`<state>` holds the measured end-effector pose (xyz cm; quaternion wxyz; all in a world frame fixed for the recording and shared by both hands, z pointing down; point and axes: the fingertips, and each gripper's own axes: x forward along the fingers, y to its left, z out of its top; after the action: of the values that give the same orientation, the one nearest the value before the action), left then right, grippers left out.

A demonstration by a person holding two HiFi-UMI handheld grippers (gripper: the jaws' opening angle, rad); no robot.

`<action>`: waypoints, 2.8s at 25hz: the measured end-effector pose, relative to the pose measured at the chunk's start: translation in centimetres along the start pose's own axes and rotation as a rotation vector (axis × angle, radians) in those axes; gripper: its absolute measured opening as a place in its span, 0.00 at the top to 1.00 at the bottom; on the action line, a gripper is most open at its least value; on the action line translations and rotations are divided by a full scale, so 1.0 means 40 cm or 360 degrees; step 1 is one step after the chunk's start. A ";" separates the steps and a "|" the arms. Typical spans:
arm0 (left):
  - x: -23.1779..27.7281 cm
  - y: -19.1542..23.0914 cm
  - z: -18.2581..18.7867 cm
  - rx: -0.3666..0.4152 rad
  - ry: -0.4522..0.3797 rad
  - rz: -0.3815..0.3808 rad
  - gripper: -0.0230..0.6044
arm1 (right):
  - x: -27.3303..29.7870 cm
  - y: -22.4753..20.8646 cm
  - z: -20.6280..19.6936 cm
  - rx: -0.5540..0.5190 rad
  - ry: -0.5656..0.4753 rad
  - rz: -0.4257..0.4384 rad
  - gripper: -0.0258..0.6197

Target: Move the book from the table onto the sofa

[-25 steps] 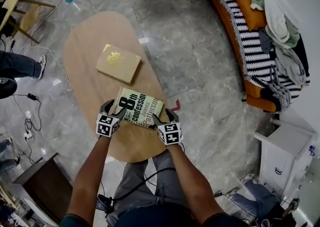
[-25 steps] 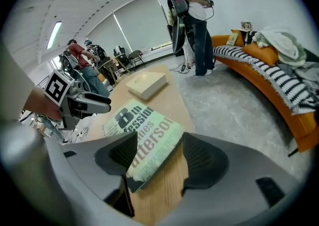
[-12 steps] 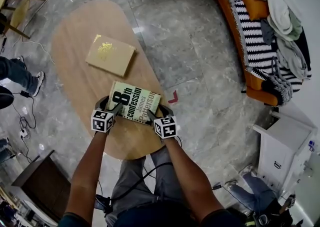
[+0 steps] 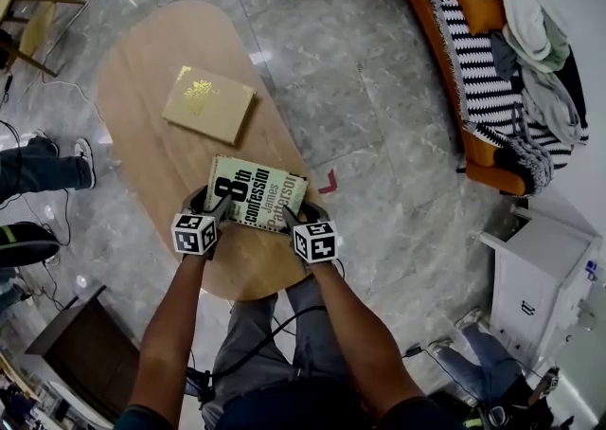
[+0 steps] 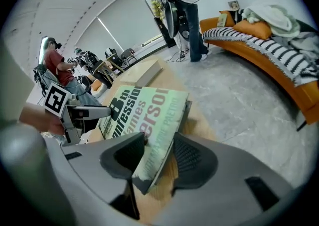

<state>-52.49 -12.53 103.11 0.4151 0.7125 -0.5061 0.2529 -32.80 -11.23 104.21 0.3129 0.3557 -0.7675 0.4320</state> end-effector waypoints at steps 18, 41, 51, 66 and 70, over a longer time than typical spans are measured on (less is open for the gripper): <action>-0.518 -0.229 0.441 0.0277 -0.0703 0.0068 0.54 | -0.500 0.255 0.400 -0.0431 -0.0696 -0.0109 0.67; -1.214 -0.539 0.763 0.0536 -0.1405 -0.0083 0.54 | -1.238 0.671 0.656 -0.0866 -0.1469 -0.0192 0.70; -1.416 -0.665 0.801 0.0665 -0.1579 -0.0212 0.54 | -1.485 0.787 0.639 -0.0941 -0.1692 -0.0295 0.71; -1.512 -0.901 0.755 0.0806 -0.1665 -0.0509 0.54 | -1.774 0.807 0.498 -0.0986 -0.1815 -0.0611 0.71; -1.499 -1.003 0.738 0.0859 -0.1663 -0.0612 0.54 | -1.853 0.760 0.441 -0.0952 -0.1846 -0.0707 0.72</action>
<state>-38.47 -1.14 27.26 -0.0442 0.9005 -0.4232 -0.0897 -19.82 4.95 24.85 0.0176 0.5766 -0.8060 -0.1330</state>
